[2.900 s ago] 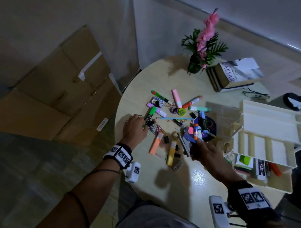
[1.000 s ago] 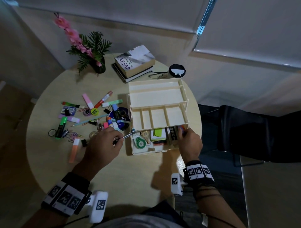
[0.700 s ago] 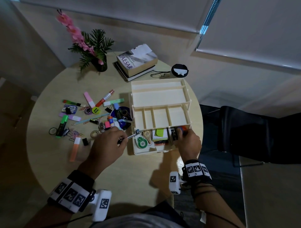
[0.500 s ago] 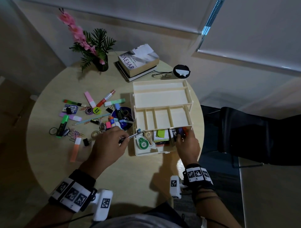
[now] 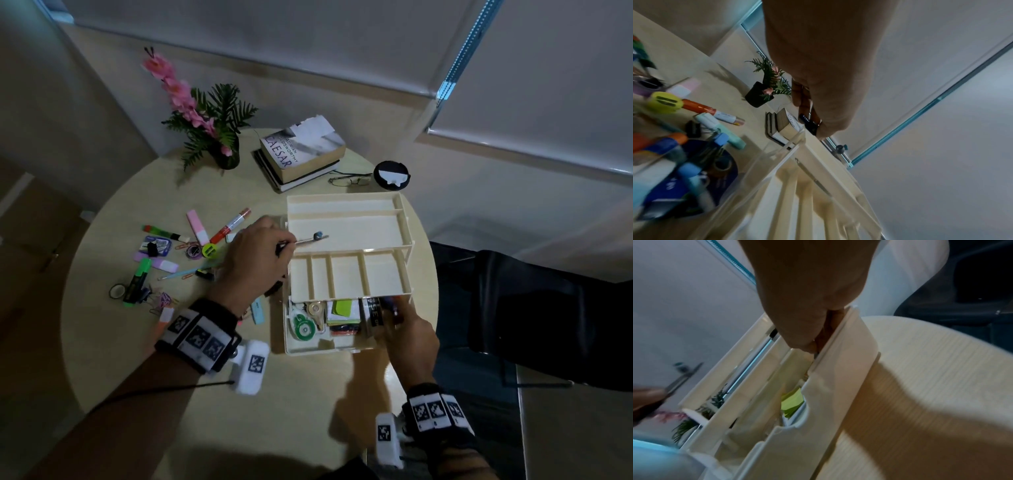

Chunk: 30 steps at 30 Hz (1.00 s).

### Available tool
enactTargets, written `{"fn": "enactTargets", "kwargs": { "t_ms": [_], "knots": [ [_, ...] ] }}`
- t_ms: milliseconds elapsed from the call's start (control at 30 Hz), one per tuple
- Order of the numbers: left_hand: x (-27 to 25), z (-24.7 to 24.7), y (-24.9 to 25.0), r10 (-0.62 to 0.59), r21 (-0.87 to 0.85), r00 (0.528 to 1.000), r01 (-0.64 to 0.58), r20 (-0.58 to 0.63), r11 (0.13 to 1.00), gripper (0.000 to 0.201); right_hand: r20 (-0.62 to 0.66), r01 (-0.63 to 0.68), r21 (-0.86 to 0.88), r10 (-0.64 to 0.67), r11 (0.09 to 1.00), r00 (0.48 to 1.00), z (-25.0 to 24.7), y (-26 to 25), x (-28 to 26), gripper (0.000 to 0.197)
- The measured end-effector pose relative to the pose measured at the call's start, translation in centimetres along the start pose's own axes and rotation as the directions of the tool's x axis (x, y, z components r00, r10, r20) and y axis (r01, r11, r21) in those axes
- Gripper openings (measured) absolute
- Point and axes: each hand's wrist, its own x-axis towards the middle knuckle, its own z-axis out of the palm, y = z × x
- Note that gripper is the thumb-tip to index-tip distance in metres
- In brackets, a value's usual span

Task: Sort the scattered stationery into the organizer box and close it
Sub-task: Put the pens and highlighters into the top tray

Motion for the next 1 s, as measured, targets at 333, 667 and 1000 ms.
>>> {"fn": "enactTargets", "kwargs": {
  "t_ms": [333, 667, 1000],
  "knots": [
    [9.6, 4.1, 1.8, -0.076, 0.198, 0.989, 0.100, -0.127, 0.975, 0.013, -0.040, 0.308, 0.111, -0.306, 0.945, 0.951, -4.7, -1.2, 1.3, 0.013],
    [10.1, 4.2, 2.2, -0.184, 0.192, 0.961, 0.224, -0.205, 0.955, 0.013, 0.089, 0.274, 0.160, -0.291, 0.948, 0.953, -5.0, -0.2, 0.3, 0.015],
    [2.5, 0.8, -3.7, -0.186, 0.004, 0.955, 0.192, -0.232, 0.981, 0.007, 0.148, 0.407, 0.188, -0.436, 0.894, 0.888, -3.8, -6.6, -0.7, 0.014]
  ]
}}
